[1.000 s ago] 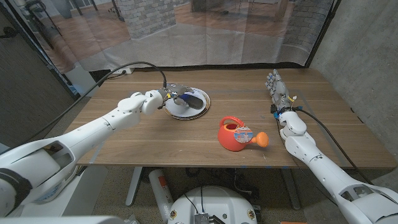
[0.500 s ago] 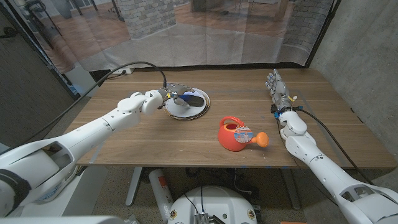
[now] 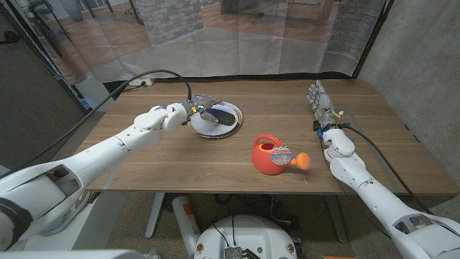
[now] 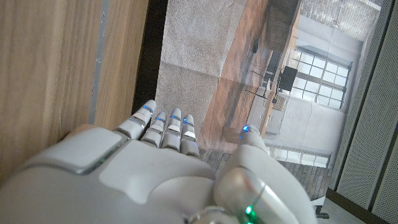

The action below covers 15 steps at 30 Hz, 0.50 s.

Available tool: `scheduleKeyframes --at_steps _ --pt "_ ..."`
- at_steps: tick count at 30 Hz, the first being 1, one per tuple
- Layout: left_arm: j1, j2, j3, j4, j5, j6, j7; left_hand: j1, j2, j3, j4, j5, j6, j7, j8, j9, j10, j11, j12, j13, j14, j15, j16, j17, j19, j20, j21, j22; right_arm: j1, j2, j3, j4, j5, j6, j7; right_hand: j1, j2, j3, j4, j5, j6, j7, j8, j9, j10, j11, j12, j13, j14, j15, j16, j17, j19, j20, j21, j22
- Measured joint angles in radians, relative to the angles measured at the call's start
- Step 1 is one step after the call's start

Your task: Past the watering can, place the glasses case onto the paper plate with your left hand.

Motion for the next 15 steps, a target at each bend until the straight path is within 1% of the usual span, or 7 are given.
scheduleKeyframes --at_steps 3,6,9,10,15 --pt "0.006 0.007 -0.009 -0.016 0.0 0.002 0.002 0.0 0.0 0.0 0.0 0.0 0.0 0.0 0.003 0.0 0.0 0.0 0.004 -0.005 0.005 -0.005 0.0 0.0 0.0 0.0 0.0 0.0 -0.001 0.0 0.0 -0.002 0.0 0.001 -0.001 0.0 0.0 0.0 0.0 0.0 0.0 0.0 0.0 0.0 0.0 0.0 0.0 0.0 0.0 0.0 0.0 0.0 0.0 0.0 0.0 0.0" --pt "0.011 0.011 -0.016 -0.026 0.0 0.004 0.004 0.0 0.0 0.0 0.0 0.0 0.004 0.004 0.003 0.0 0.0 0.0 0.004 -0.005 0.009 -0.002 0.0 0.0 0.0 0.0 0.0 0.0 -0.001 0.001 0.0 -0.003 -0.001 0.002 -0.001 0.0 0.0 0.0 0.0 0.0 0.0 0.0 0.0 0.0 0.0 0.0 0.0 0.0 0.0 0.0 0.0 0.0 0.0 0.0 0.0 0.0" --pt "0.011 0.011 -0.016 -0.026 0.0 0.007 0.008 0.0 0.0 0.0 0.0 0.0 0.009 -0.002 0.007 0.0 0.0 0.0 0.004 -0.005 0.009 -0.002 0.0 0.0 0.0 0.0 0.0 0.0 -0.001 0.001 -0.001 -0.003 -0.001 0.002 -0.001 0.005 0.005 0.0 0.0 0.0 0.0 0.0 0.0 0.0 0.0 0.0 0.0 0.0 0.0 0.0 0.0 0.0 0.0 0.0 0.0 0.0" --pt "0.018 0.017 -0.027 -0.042 0.0 0.007 0.009 0.0 0.0 0.0 0.0 0.0 0.009 -0.002 0.007 0.0 0.0 0.0 0.004 -0.005 0.009 -0.002 0.0 0.0 0.0 0.0 0.0 0.0 -0.002 0.002 -0.001 -0.004 -0.001 0.003 -0.001 0.005 0.005 0.0 0.0 0.0 0.0 0.0 0.0 0.0 0.0 0.0 0.0 0.0 0.0 0.0 0.0 0.0 0.0 0.0 0.0 0.0" --pt "0.022 0.022 -0.034 -0.052 0.003 0.011 0.014 0.0 0.0 0.0 0.0 0.006 0.009 -0.002 0.007 0.0 0.0 0.0 0.004 -0.005 0.009 -0.002 0.0 0.0 0.0 0.0 0.0 0.0 -0.003 0.002 -0.002 -0.006 -0.002 0.004 -0.002 0.005 0.005 0.0 0.0 0.0 0.0 0.0 0.0 0.0 0.0 0.0 0.0 0.0 0.0 0.0 0.0 0.0 0.0 0.0 0.0 0.0"
